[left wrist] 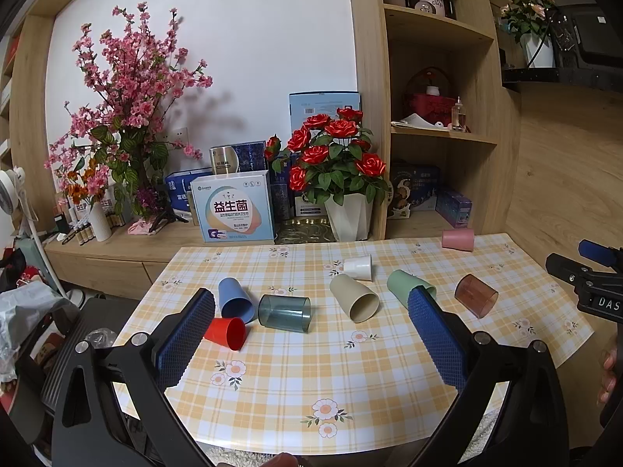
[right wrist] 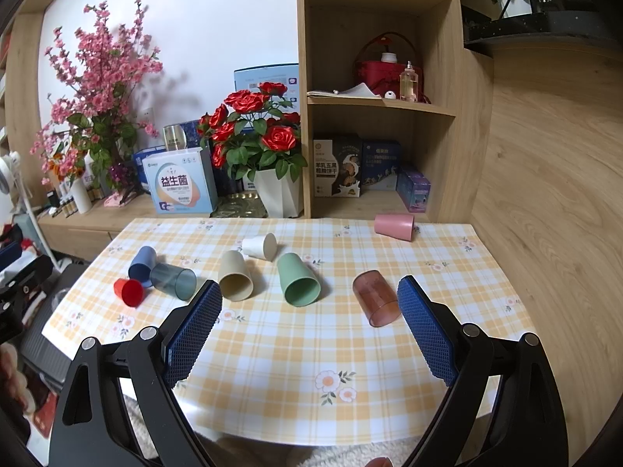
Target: Flip cup upside down
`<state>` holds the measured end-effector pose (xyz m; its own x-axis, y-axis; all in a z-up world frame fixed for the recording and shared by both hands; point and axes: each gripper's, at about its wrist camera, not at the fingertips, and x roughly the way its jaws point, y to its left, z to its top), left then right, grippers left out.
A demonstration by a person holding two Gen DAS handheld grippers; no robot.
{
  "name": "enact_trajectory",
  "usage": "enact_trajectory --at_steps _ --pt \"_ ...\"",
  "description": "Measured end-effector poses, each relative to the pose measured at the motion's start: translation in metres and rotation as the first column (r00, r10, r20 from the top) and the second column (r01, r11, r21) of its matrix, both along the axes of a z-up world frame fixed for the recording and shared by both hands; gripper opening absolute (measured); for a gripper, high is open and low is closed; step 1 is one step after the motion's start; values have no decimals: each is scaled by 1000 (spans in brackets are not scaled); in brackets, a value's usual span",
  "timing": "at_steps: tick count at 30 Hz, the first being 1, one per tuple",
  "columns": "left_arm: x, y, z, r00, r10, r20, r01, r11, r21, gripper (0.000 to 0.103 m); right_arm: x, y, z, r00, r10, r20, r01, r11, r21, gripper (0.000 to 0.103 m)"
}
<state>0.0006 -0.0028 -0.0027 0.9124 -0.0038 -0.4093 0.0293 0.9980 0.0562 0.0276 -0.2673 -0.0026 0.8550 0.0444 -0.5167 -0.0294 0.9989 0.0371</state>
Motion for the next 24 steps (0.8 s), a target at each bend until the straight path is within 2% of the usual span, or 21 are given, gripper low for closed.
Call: enact_trajectory --at_steps 24 --pt "1 1 0 1000 -1 -3 1 1000 -1 97 1 1 -1 1000 -1 -2 1 1000 0 89"
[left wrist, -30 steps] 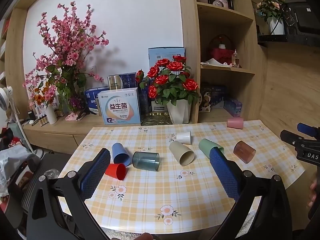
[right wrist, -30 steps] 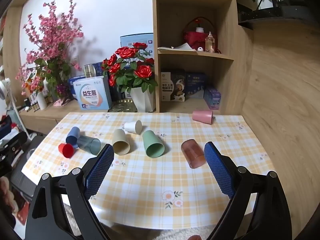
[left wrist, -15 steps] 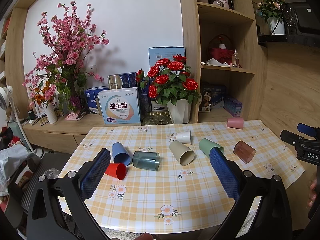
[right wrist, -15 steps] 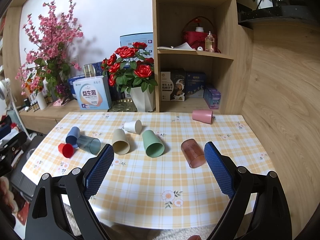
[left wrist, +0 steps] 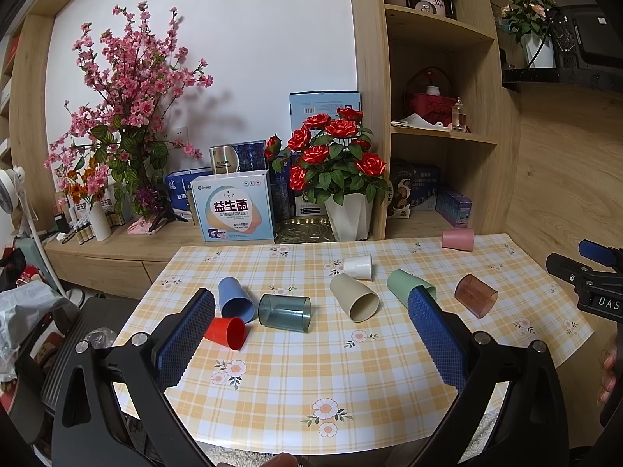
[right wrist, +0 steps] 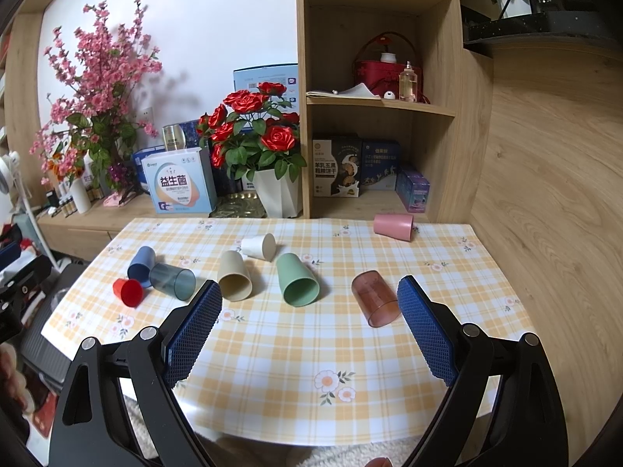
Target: Flip cup upside down
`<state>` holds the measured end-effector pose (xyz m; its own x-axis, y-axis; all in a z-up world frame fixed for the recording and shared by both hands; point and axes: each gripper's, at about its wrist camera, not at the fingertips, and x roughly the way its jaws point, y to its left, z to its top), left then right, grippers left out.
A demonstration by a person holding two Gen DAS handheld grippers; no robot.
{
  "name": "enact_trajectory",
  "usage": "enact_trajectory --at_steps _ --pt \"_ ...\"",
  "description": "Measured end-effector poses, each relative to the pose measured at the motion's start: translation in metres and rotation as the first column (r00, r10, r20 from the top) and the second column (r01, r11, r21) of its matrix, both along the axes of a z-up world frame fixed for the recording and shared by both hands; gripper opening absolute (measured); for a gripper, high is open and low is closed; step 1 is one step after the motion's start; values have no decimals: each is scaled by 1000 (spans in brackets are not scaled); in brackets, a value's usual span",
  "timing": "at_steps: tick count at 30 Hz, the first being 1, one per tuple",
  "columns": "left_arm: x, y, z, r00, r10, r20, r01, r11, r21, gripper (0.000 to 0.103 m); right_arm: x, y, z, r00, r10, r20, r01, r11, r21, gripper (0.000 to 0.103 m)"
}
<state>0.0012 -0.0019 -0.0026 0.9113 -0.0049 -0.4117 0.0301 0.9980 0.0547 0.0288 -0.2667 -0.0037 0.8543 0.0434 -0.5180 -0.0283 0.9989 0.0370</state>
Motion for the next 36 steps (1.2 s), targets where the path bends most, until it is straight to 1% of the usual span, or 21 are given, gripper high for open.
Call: enact_trajectory --at_steps 21,22,24,25,36 --pt "0 0 0 1000 -3 -2 3 1000 -2 97 0 -2 -5 1000 1 1 -1 1000 3 89" --pt "0 -1 -4 1000 -4 -3 4 1000 -2 97 0 -2 -5 1000 0 1 0 1000 2 89" --pt "-1 -2 -6 1000 -9 -3 9 1000 -3 97 2 -4 -5 1000 -2 1 2 1000 4 89" --pt "0 -1 -5 1000 -11 -3 11 1000 -4 97 0 -4 2 1000 -2 0 2 1000 5 89" --pt "1 1 -1 1000 -14 -3 14 1000 -16 97 -1 -3 2 1000 2 -6 -2 1000 11 89"
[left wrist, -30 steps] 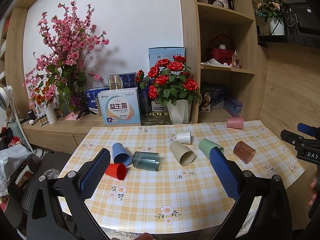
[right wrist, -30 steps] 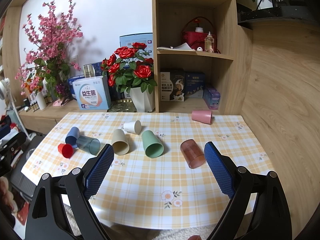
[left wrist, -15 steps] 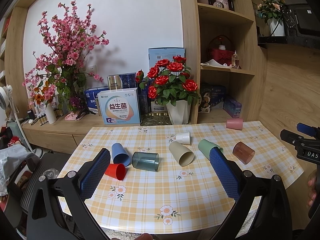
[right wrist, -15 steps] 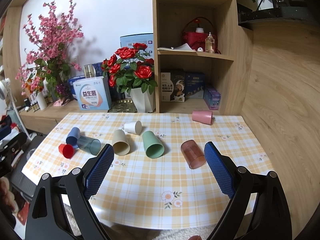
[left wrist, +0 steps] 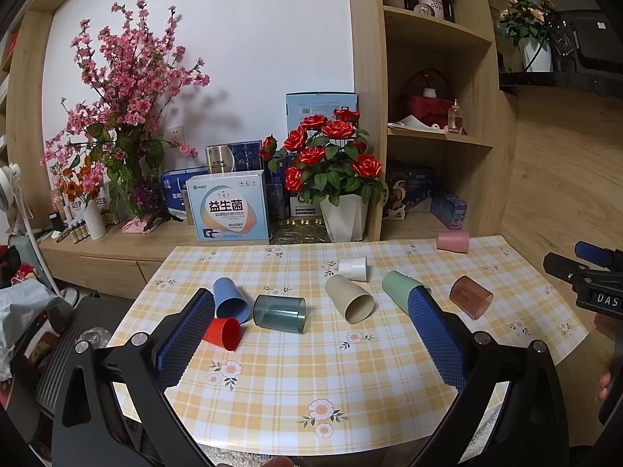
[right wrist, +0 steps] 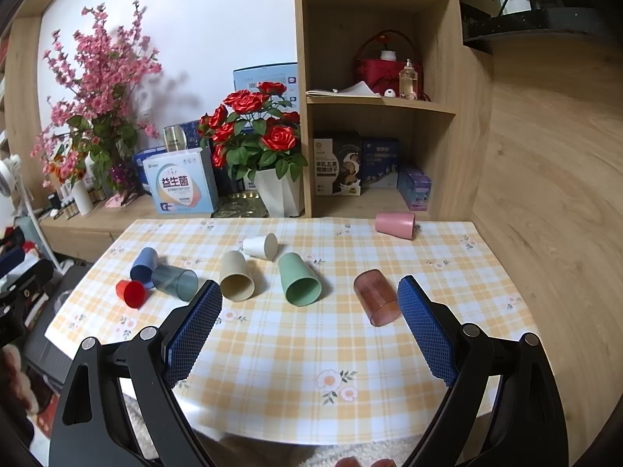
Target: Flip cup upside down
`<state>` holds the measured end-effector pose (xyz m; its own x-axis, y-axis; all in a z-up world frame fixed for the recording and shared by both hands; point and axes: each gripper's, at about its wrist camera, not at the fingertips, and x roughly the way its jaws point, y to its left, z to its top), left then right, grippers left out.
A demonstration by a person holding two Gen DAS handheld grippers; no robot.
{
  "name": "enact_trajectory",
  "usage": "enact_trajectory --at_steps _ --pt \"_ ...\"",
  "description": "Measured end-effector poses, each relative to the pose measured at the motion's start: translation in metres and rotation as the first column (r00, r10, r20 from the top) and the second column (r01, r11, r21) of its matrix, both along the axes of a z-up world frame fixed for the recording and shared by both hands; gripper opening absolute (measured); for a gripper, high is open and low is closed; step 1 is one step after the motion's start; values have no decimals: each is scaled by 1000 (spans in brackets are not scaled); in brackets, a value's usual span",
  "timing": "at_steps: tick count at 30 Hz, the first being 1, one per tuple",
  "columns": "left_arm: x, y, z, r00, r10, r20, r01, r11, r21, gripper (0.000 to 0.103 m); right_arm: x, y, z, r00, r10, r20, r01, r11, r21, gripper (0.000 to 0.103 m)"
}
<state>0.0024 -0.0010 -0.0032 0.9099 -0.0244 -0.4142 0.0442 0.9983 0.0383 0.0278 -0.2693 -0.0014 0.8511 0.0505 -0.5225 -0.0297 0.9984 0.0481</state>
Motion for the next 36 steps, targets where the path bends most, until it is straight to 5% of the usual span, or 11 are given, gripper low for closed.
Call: enact_trajectory --at_steps 13,23,27,32,36 --pt "18 30 -15 999 28 -43 -29 999 -30 97 23 -3 -21 999 15 -33 -14 999 29 89" --pt "67 77 -54 977 121 -178 -129 991 -35 97 71 -30 -49 998 -20 -65 24 998 63 89" --pt "93 87 -66 953 184 -241 -182 983 32 97 92 -37 -67 993 -31 -113 40 996 74 88" --pt "143 118 -72 926 221 -307 -242 970 -30 97 115 -42 -91 982 -28 -187 44 996 81 88" --pt "211 148 -91 870 208 -447 -283 953 -106 96 131 -42 -103 973 -29 -230 45 997 65 89"
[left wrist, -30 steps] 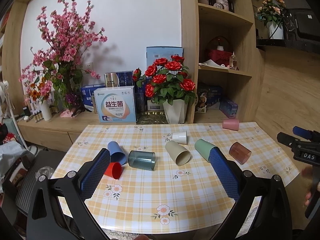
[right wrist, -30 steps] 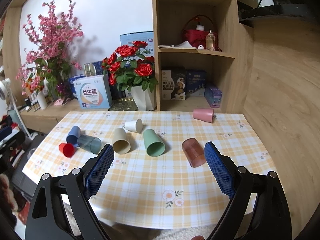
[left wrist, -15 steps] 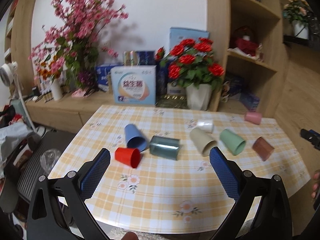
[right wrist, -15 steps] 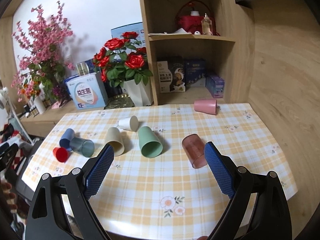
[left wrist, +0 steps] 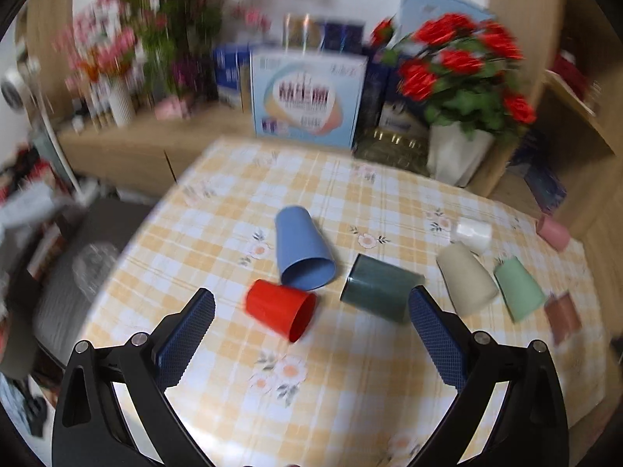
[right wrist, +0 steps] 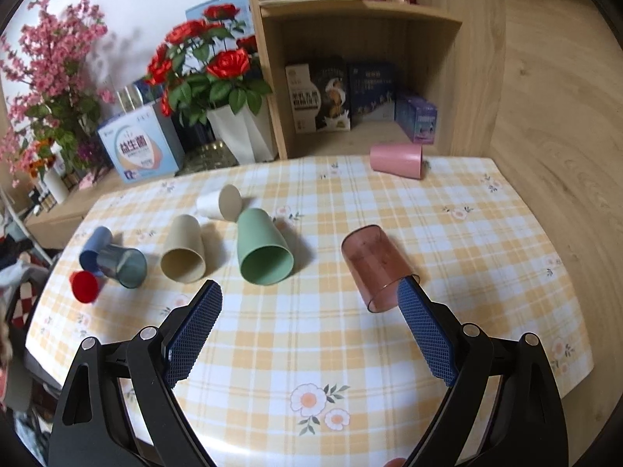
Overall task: Flip cup upside down
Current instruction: 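Move the left tool toward the blue cup lying on its side, then close the left tool fingers around the blue cup's body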
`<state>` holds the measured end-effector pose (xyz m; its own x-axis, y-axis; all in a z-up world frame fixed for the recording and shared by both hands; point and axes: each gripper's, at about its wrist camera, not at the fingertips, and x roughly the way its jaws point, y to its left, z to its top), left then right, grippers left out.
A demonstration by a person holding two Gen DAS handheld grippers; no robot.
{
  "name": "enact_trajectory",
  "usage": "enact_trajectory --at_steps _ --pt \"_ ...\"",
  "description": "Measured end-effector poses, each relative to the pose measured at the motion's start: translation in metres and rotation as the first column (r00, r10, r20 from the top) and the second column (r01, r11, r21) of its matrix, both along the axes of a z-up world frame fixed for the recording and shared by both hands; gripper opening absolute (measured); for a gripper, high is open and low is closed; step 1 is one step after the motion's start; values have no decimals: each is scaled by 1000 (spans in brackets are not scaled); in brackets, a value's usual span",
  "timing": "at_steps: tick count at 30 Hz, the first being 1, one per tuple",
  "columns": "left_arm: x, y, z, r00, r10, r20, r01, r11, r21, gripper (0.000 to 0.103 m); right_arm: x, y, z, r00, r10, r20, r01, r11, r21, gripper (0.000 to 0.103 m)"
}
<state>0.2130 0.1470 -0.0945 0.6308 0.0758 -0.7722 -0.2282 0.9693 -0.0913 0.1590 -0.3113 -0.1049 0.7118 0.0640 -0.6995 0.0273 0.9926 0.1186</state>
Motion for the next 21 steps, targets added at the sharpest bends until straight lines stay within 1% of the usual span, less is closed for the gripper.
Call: enact_trajectory --at_steps 1,2,3,5,7,8,10,11,13,19,21 --pt "24 10 -9 999 1 -44 -3 999 -48 94 5 0 -4 1000 -3 -13 2 1000 -7 89" --pt "45 18 -18 997 7 -79 -14 997 -81 84 8 -1 -6 1000 -4 -21 3 1000 -10 89" --pt "60 23 -25 994 14 -106 -24 995 -98 82 11 -2 -9 1000 -6 -31 5 1000 -13 89" --pt "102 38 -50 982 24 -190 -52 988 -143 82 16 -5 -15 999 -13 -49 12 1000 -19 89" --pt "126 44 -68 970 34 -241 -73 985 -155 81 22 -7 -19 998 -23 -65 21 1000 -22 89" --pt "137 47 -76 965 47 -257 -87 985 -148 81 23 -8 -20 997 -28 -71 26 999 -25 89" --pt "154 50 -89 955 43 -292 -91 984 -152 81 27 -11 -22 996 -40 -83 37 999 -32 89" --pt "163 51 -99 945 25 -327 -86 981 -172 81 29 -12 -24 995 -46 -89 43 998 -36 89" --pt "173 54 -113 928 18 -371 -91 979 -181 81 34 -15 -26 993 -62 -100 58 997 -43 89" --pt "181 54 -138 894 -9 -449 -78 981 -176 80 45 -13 -33 991 -61 -119 56 997 -47 89" --pt "183 54 -142 892 -12 -453 -76 981 -177 79 47 -10 -35 991 -53 -126 47 998 -48 89"
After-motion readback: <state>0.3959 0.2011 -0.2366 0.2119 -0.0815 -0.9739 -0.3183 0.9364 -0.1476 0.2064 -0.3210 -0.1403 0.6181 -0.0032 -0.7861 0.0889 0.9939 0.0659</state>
